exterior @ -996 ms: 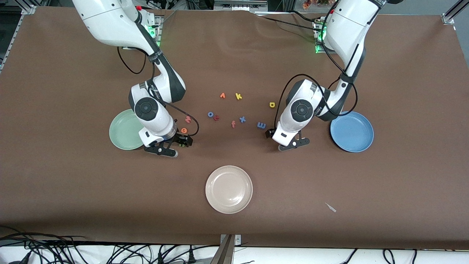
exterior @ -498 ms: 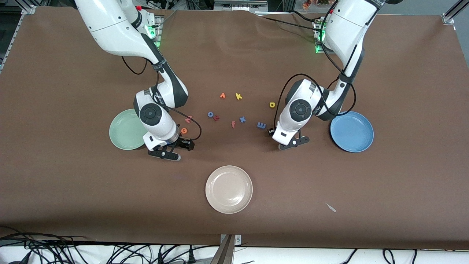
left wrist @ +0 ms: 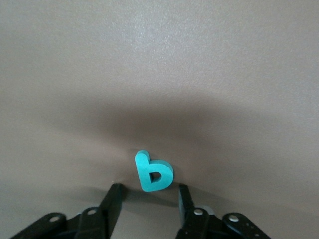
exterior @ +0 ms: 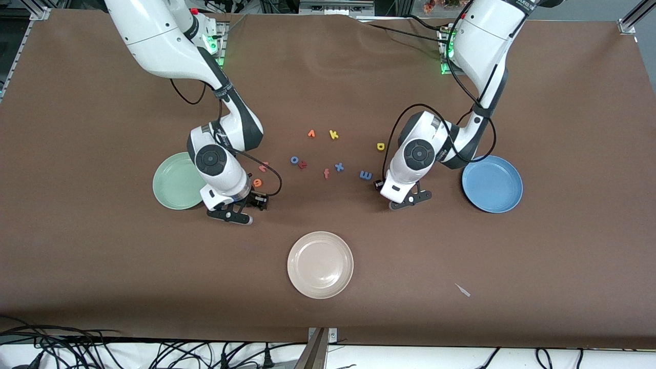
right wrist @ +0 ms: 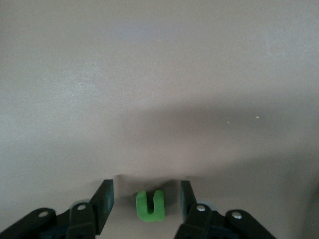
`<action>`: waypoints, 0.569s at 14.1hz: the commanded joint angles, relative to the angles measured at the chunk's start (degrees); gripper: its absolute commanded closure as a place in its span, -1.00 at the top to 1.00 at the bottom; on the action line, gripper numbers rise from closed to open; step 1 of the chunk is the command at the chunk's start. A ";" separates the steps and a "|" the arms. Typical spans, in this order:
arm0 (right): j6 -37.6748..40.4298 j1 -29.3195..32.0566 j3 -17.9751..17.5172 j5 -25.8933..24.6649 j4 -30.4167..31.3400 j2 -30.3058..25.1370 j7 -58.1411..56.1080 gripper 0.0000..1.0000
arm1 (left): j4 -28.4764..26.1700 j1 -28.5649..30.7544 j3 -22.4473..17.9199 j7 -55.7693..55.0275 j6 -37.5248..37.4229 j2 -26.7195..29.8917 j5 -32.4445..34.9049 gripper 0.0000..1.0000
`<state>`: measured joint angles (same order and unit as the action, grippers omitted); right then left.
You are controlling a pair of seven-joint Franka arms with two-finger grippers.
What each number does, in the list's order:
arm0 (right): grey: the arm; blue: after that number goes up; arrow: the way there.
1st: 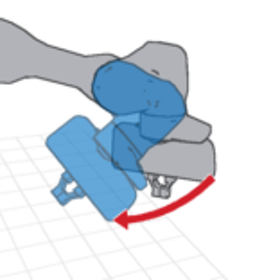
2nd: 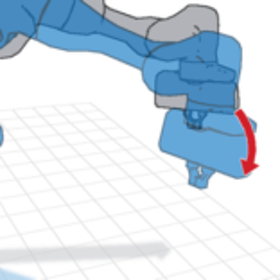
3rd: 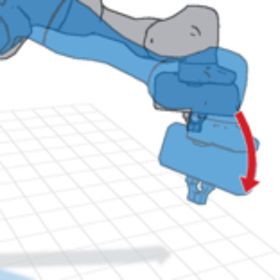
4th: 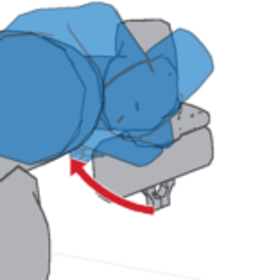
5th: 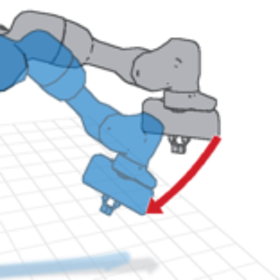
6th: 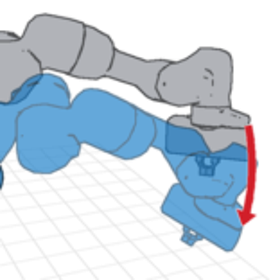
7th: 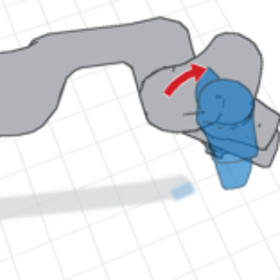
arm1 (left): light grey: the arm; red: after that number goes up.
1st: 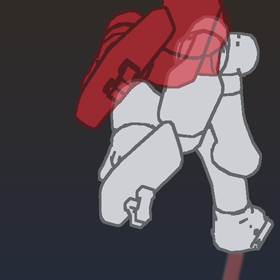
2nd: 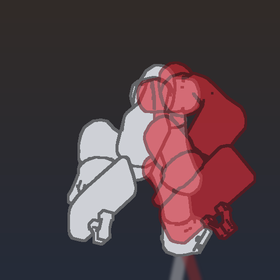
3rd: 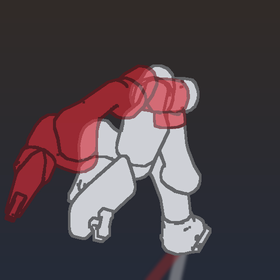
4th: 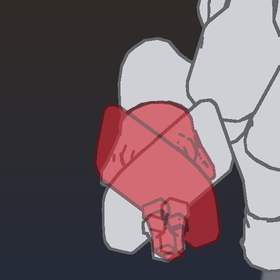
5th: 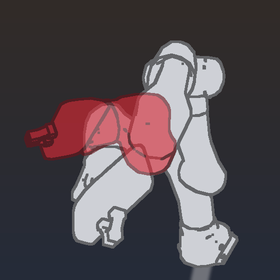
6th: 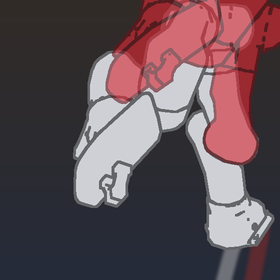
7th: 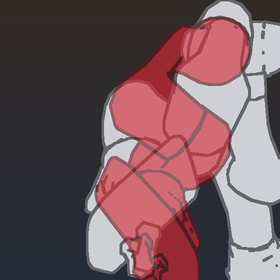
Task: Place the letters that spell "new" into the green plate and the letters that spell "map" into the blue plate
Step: 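Grasp the green u and teal b with the right and left grippers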
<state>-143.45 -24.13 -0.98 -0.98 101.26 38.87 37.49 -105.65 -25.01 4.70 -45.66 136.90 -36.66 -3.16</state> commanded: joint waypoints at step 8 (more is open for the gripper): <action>2.82 -0.83 0.19 -1.30 0.70 -1.07 0.40 -0.56 | 1.15 -0.48 -1.18 -1.80 0.47 -1.22 3.77 -0.06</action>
<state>-142.36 -24.82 -0.98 -1.33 101.40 39.00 38.13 -105.54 -25.28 4.61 -46.05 137.03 -36.68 -2.14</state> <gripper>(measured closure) 0.744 0.529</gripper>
